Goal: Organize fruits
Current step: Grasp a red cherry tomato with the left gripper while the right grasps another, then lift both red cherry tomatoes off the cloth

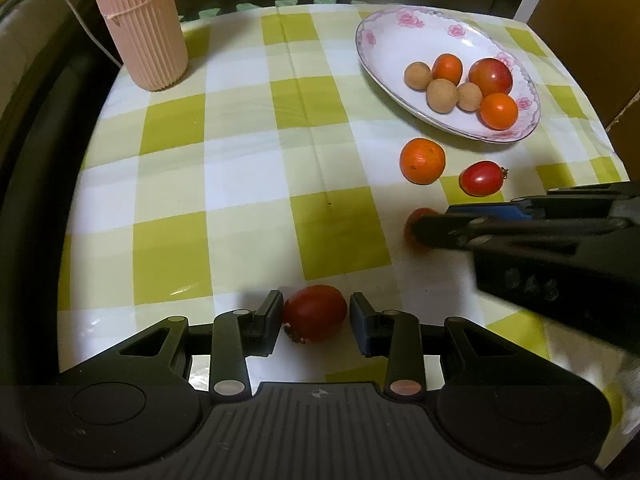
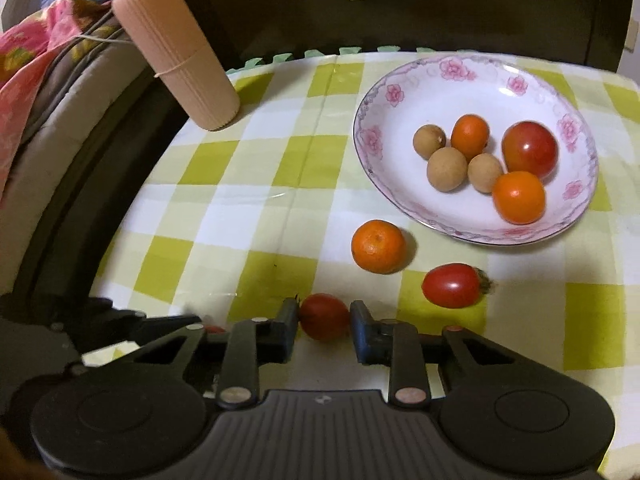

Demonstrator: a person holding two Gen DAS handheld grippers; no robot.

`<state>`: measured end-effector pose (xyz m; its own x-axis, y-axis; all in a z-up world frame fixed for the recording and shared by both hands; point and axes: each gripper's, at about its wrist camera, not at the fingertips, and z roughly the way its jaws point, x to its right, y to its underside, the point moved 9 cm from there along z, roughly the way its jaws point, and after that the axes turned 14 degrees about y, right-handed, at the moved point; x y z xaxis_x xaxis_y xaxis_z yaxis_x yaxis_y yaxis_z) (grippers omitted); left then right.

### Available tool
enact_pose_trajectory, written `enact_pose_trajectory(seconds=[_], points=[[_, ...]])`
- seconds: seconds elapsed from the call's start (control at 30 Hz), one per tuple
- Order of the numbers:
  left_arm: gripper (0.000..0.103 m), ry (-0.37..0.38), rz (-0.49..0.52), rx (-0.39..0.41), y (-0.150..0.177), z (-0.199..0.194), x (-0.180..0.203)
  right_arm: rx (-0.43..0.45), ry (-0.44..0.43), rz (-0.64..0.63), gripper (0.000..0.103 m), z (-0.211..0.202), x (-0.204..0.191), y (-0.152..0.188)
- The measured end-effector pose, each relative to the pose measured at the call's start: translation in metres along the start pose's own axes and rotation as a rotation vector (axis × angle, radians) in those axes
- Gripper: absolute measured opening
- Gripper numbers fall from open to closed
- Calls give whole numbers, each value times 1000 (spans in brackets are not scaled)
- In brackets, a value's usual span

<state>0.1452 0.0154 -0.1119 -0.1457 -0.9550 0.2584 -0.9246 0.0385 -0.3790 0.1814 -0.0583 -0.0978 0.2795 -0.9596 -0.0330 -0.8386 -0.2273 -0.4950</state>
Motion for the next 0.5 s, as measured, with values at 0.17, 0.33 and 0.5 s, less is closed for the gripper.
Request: enact_pose_trajectory(seconds=[0.17,0.33,0.5], points=[[44,13,-14,5,6,-4,1,2,3,25,9,-10,9,-2],[44,19,-19,-5,8,0,1,-32,-28,68,10,-3,3,-1],[45,28,-26,-5,9,0,0,-35,-36,89,10,4,-5,-7]])
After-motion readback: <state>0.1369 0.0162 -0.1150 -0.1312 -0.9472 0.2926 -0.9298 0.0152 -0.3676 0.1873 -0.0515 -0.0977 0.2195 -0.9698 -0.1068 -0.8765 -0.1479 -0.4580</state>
